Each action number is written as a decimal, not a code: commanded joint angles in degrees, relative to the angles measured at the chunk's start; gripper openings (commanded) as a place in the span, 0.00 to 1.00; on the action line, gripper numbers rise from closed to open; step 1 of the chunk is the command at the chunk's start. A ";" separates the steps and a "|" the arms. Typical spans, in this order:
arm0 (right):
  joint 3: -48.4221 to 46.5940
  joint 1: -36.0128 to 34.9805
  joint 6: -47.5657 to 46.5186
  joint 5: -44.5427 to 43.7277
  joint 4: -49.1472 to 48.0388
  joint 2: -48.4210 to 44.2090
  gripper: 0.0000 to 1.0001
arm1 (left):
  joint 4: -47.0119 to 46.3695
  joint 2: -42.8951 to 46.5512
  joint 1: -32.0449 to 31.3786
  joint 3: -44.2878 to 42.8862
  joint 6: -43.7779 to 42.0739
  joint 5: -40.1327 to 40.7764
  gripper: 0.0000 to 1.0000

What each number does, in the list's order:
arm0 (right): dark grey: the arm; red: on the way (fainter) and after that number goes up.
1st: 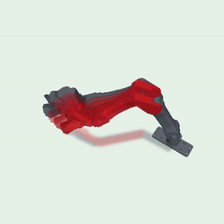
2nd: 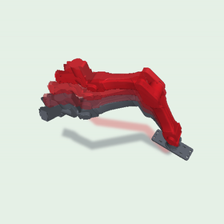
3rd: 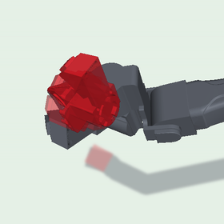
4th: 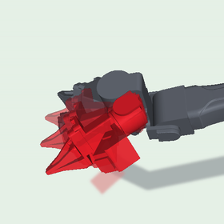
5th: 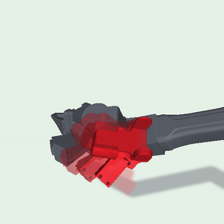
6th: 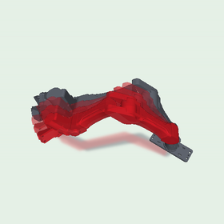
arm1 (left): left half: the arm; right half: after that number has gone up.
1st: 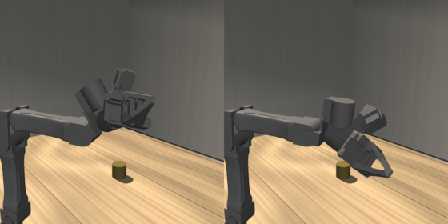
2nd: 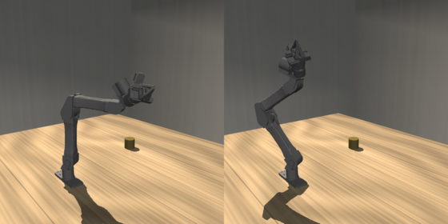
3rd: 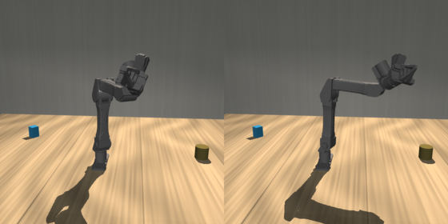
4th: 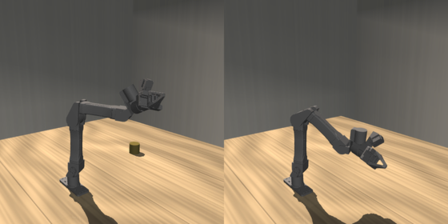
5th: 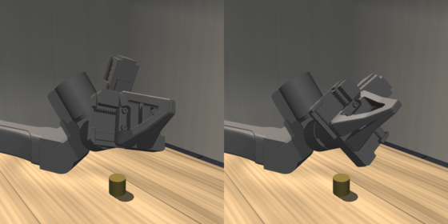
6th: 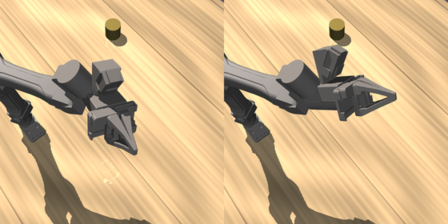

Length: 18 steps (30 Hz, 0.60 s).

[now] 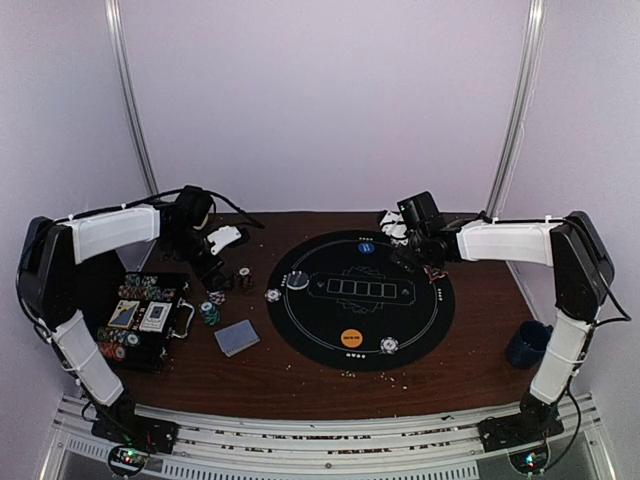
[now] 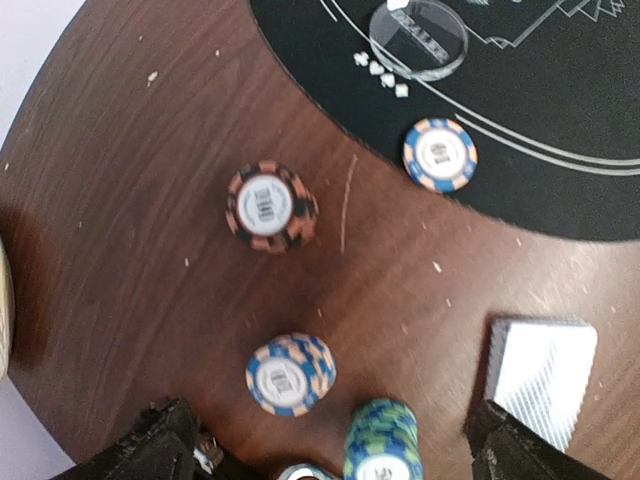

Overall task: Distribute texas hold em gaming equipment
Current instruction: Pick up the pile of poker chips from the pile of poker chips.

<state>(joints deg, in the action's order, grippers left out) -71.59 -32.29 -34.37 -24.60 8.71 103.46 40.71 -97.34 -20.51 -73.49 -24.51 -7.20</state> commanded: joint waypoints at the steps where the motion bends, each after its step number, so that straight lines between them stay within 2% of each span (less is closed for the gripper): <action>1: 0.72 -0.48 -0.20 -1.81 -0.70 -0.43 1.00 | 2.52 5.57 0.47 3.89 1.42 1.59 0.98; 11: 0.92 -0.83 -0.35 -2.21 -0.89 -1.11 1.00 | 2.68 9.41 0.55 12.82 4.53 4.51 0.98; 18: 0.93 -1.36 -0.43 -2.30 -0.94 -0.55 1.00 | -0.10 7.95 1.09 13.88 4.60 5.96 0.93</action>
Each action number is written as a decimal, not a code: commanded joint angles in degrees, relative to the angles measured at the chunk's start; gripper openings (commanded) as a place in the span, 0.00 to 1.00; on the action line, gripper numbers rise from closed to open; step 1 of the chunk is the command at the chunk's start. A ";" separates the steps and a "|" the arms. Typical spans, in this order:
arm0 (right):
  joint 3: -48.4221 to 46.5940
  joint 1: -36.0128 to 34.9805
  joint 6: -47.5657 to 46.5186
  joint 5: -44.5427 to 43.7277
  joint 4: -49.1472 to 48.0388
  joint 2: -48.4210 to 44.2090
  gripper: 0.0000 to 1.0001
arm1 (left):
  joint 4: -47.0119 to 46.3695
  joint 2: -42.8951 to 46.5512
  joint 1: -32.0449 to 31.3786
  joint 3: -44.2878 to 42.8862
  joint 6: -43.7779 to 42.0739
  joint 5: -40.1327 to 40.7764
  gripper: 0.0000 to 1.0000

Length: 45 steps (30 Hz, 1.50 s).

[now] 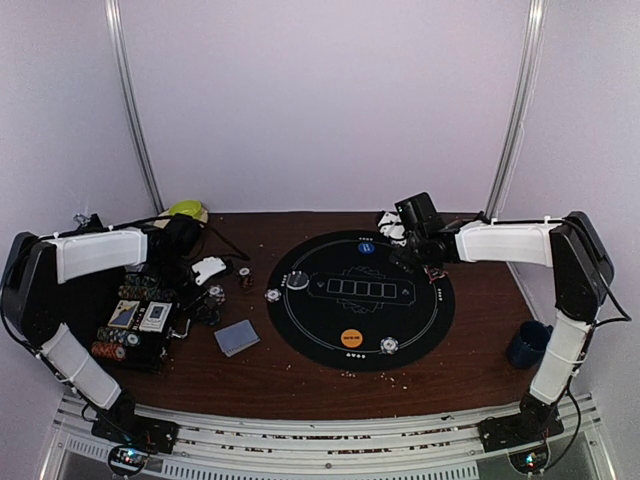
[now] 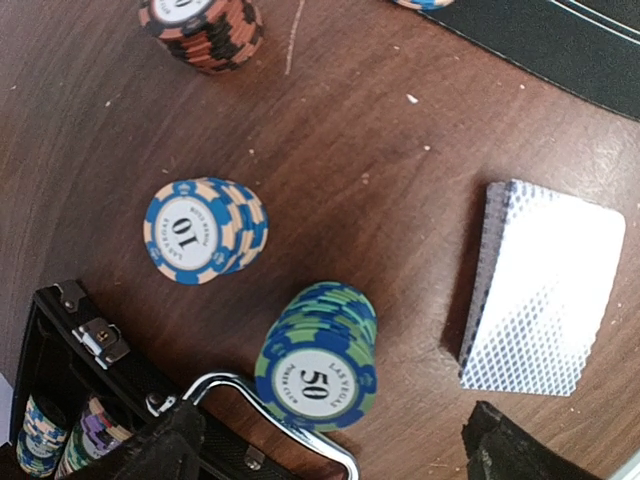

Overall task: Distribute texas hold em gaming equipment
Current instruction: Pick up the pile of poker chips from the pile of poker chips.

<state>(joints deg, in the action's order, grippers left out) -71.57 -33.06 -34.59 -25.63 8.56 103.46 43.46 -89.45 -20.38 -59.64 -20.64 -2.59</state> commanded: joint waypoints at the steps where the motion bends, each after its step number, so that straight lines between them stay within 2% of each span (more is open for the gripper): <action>1: 0.95 -0.69 -0.22 -1.37 -0.74 -0.44 1.00 | -2.78 -0.68 1.14 -0.48 0.39 0.75 0.91; 4: 0.94 -0.84 -0.28 -1.43 -0.73 -0.12 1.00 | -3.05 -2.20 1.91 -1.98 -0.29 -0.32 0.82; 10: 1.17 -0.95 -0.74 -1.84 -1.29 -0.13 1.00 | -2.66 -3.08 2.61 -3.03 -1.50 -3.76 0.78; 20: 1.30 -1.22 -1.01 -2.33 -1.63 -0.20 1.00 | -3.23 -5.04 2.67 -2.41 -1.44 -3.42 0.70; 30: 1.26 -1.42 -1.01 -2.43 -1.70 0.07 1.00 | -3.38 -5.75 2.61 -2.57 -1.33 -2.86 0.54; 45: 1.35 -1.66 -1.29 -2.78 -2.01 0.12 1.00 | -2.04 -4.54 2.63 -2.83 -1.17 -3.78 0.47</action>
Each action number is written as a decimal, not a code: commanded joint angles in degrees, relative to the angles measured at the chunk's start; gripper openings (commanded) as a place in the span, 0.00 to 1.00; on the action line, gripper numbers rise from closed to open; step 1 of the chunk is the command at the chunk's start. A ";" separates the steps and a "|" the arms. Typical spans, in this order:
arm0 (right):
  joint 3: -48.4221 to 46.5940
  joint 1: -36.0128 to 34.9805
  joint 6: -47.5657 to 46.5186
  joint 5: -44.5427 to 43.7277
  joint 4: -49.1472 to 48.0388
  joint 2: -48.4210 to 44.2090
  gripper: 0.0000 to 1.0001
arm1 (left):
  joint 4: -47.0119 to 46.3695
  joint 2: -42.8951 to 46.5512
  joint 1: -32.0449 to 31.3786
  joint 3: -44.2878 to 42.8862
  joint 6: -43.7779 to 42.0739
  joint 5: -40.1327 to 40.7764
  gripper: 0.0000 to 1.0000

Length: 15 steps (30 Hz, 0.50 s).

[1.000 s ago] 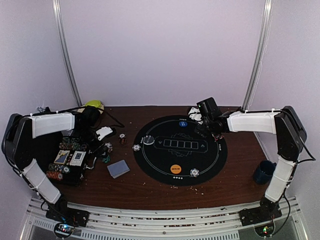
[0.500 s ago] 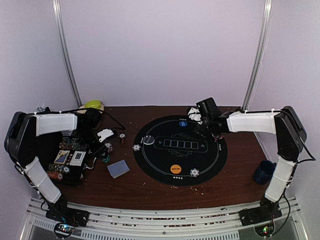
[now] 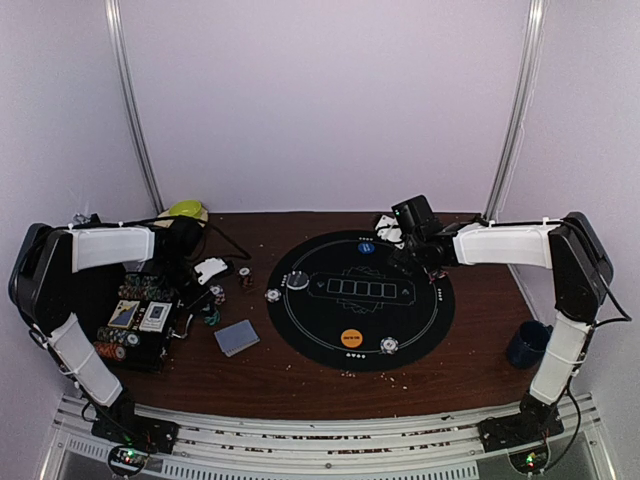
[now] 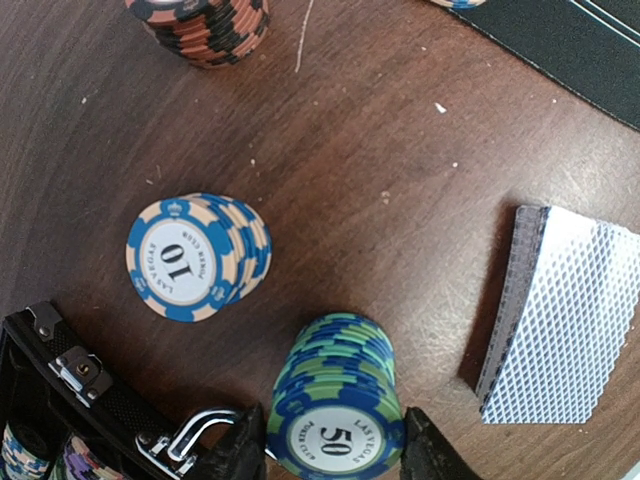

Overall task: Distribute texas hold em gaming equipment
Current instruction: Pick up the pile of poker chips from the pile of poker chips.

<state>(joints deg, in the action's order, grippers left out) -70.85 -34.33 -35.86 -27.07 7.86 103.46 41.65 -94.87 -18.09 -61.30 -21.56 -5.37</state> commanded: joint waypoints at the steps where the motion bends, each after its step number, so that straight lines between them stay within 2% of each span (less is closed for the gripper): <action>1: 0.69 -0.39 -0.03 -1.32 -1.35 0.12 1.00 | -0.19 0.94 0.33 -1.20 -0.24 -1.00 0.47; 6: 0.71 -0.47 -0.09 -1.48 -1.49 0.10 1.00 | 0.14 0.75 0.33 -1.50 -0.15 -0.94 0.34; 15: 0.84 -0.50 -0.35 -1.76 -1.66 0.26 1.00 | 2.28 1.95 0.35 -3.69 -0.48 -0.81 0.27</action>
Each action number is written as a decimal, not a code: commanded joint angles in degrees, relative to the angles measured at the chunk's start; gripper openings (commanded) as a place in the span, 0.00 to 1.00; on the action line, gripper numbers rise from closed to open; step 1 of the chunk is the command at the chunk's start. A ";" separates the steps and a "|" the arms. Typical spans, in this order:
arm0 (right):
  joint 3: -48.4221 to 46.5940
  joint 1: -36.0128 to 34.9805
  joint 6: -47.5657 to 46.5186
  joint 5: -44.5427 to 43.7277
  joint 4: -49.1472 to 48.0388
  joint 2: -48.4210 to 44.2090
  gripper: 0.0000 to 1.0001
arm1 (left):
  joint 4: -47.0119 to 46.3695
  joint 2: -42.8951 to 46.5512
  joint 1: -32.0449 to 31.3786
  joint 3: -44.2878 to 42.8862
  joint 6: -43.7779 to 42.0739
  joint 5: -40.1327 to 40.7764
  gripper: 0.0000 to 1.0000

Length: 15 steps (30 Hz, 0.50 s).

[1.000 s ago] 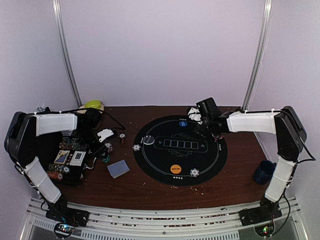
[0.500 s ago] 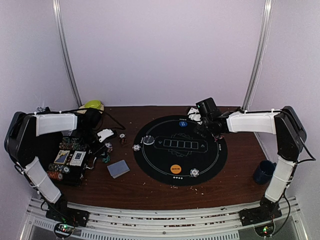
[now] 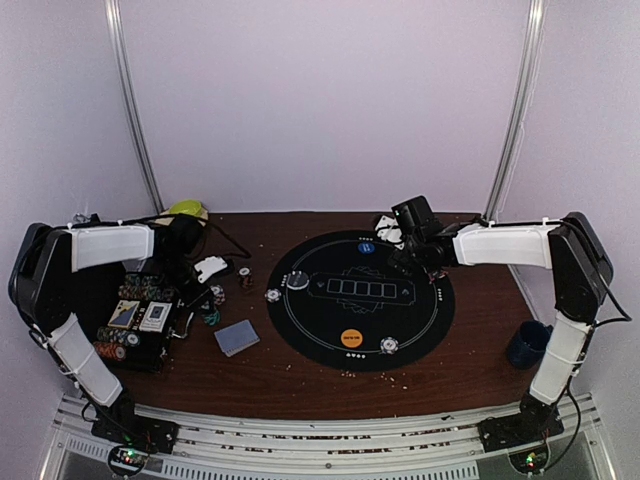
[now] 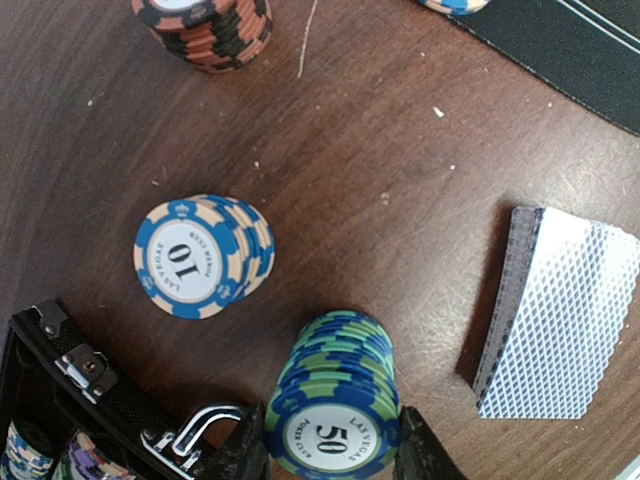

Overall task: Distribute texas hold em gaming equipment
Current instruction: Pick up the pile of poker chips from the pile of poker chips.

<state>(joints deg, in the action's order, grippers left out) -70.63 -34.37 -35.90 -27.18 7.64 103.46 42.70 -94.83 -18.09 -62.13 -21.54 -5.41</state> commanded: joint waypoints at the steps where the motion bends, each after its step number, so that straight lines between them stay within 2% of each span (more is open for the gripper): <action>1: 0.59 -0.44 -0.31 -1.65 -1.46 0.30 1.00 | 1.74 2.19 0.36 -3.40 -0.58 -0.79 0.27; 7: 0.49 -0.48 -0.22 -1.47 -1.40 -0.54 1.00 | 4.42 2.89 -0.31 -8.58 -1.21 -0.85 0.27; 13: 0.58 0.16 0.07 -0.90 -1.42 -2.30 1.00 | 5.63 -1.06 -6.88 -16.69 -0.43 1.30 0.27; 15: 0.50 0.91 0.36 -0.49 -1.25 -2.63 1.00 | 6.24 -3.82 -10.05 -21.85 -0.11 2.23 0.27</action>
<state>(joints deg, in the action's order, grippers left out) -70.57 -34.30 -36.03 -27.27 7.01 103.39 48.23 -94.72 -22.96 -76.42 -21.93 -4.49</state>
